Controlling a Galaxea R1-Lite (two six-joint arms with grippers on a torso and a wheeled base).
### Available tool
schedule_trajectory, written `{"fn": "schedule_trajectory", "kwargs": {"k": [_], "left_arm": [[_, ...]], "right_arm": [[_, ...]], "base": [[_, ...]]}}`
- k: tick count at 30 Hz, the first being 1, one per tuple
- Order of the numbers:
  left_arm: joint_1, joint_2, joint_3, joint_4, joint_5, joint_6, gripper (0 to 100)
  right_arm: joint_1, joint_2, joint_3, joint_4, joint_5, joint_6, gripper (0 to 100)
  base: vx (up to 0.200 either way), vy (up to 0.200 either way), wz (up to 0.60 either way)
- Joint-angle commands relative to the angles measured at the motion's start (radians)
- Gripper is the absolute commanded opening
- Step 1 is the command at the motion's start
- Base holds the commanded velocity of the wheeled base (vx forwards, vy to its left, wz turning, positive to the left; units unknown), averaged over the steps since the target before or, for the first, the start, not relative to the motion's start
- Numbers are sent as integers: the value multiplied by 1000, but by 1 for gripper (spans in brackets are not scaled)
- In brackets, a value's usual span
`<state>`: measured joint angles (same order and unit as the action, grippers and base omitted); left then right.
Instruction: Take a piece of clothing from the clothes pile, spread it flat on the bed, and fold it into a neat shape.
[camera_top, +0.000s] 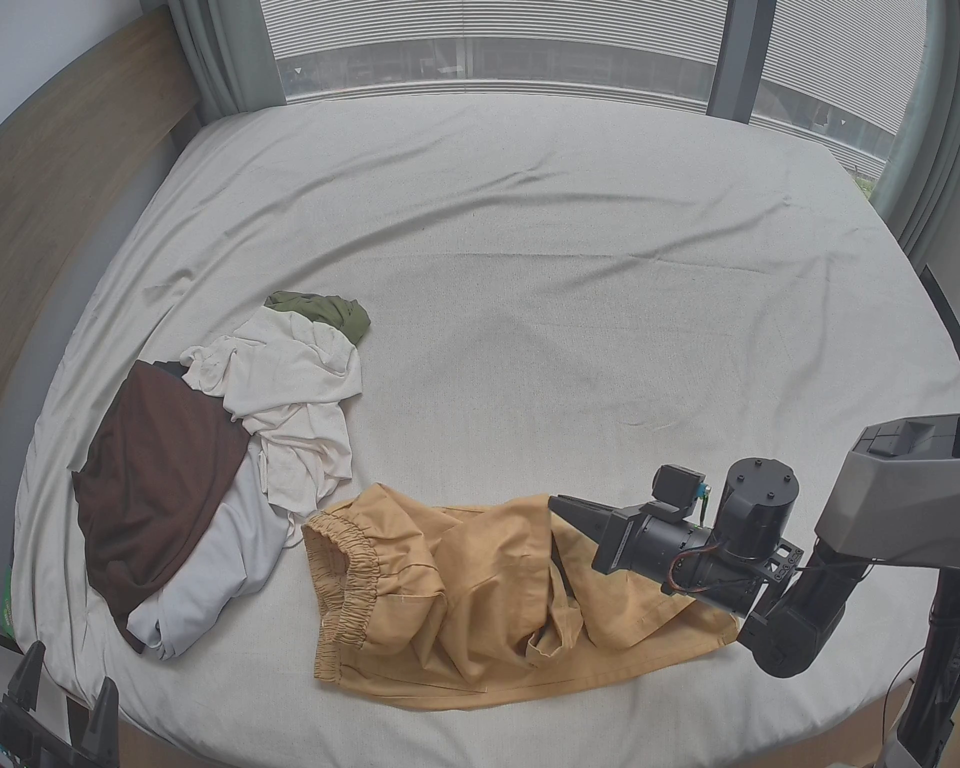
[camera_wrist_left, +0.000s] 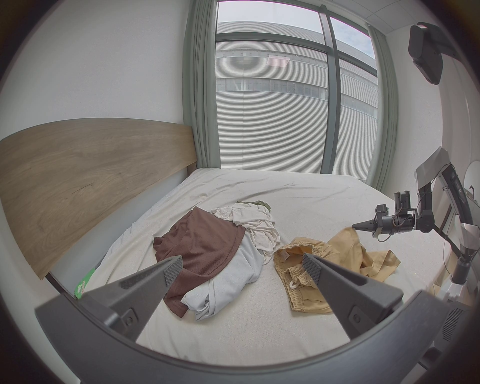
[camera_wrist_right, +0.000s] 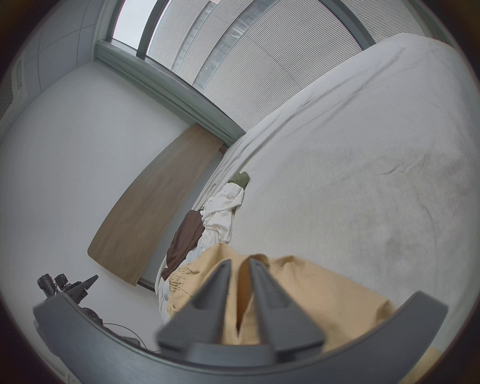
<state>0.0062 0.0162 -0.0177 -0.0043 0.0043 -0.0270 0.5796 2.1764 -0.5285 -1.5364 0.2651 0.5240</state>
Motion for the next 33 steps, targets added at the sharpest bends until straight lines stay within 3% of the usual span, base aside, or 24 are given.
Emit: {"fn": "schedule_trajectory", "kwargs": {"k": [1, 14, 18, 33], "left_arm": [[0, -16, 18, 0, 0, -1, 100], [0, -16, 18, 0, 0, -1, 100], [0, -16, 18, 0, 0, 1, 100], [0, -16, 18, 0, 0, -1, 100]], "right_arm": [[13, 16, 24, -2, 2, 2, 100], [138, 6, 65, -4, -9, -13, 100], [141, -13, 73, -4, -10, -53, 100], [141, 39, 88, -2, -10, -65, 100]], "base": [[0, 0, 0], [0, 0, 0], [0, 0, 0], [0, 0, 0]]}}
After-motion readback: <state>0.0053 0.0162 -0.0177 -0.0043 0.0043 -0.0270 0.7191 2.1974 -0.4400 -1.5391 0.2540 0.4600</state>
